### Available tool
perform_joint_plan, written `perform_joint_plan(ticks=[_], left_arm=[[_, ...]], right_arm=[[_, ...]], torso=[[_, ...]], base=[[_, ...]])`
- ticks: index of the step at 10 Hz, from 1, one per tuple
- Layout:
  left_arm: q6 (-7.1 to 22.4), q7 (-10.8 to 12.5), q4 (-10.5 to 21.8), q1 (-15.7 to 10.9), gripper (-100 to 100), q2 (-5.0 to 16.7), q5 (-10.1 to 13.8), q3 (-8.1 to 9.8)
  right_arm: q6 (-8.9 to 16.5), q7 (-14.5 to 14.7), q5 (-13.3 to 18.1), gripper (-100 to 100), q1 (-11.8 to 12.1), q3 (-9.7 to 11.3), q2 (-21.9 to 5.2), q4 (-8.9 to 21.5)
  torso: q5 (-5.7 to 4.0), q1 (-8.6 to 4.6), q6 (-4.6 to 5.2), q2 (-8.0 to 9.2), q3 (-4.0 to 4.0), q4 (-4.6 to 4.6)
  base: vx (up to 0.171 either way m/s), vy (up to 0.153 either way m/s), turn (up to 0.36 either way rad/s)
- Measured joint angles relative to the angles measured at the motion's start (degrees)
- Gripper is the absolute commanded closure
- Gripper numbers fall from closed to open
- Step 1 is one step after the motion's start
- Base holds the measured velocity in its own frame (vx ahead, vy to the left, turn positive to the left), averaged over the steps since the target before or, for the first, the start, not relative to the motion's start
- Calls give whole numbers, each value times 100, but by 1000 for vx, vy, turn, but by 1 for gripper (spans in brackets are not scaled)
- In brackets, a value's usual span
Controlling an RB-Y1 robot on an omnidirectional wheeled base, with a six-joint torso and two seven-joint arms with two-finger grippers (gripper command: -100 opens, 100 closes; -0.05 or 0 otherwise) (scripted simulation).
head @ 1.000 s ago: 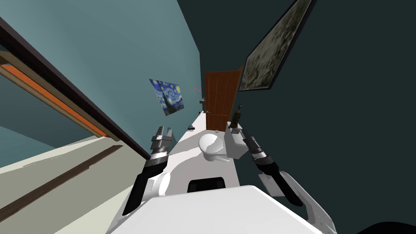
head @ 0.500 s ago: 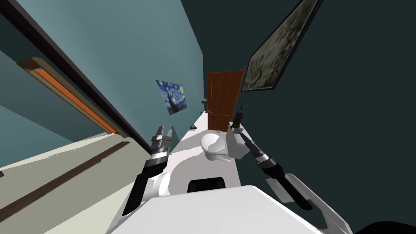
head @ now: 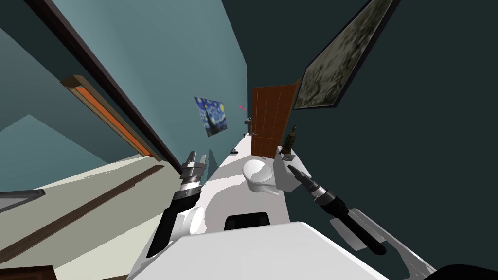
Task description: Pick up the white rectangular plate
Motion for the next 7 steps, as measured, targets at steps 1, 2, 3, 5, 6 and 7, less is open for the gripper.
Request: perform_joint_plan(ticks=[1,2,3,5,6,7], left_arm=[[0,0,0,1,0,0,0,0],[0,0,0,0,0,0,0,0],[0,0,0,1,0,0,0,0],[0,0,0,1,0,0,0,1],[0,0,0,1,0,0,0,0],[0,0,0,1,0,0,0,1]], right_arm=[[-40,6,36,-100,19,-16,-163,111],[-97,10,96,-100,113,-67,-334,252],[-103,14,137,-100,124,-71,-506,326],[-104,-5,223,-100,232,-151,-901,508],[-133,30,298,-100,357,-188,-1062,591],[-168,53,340,-100,339,-182,-1236,737]], torso=[[0,-1,2,-1,-1,0],[0,-1,1,-3,-1,-1],[0,-2,1,-5,-3,-1],[0,-2,3,-8,-5,-2],[0,-1,1,-10,-6,-2],[0,-3,1,-12,-7,-2]], base=[[0,15,129],[3,9,81],[10,13,158],[15,9,88],[19,8,81],[32,11,160]])
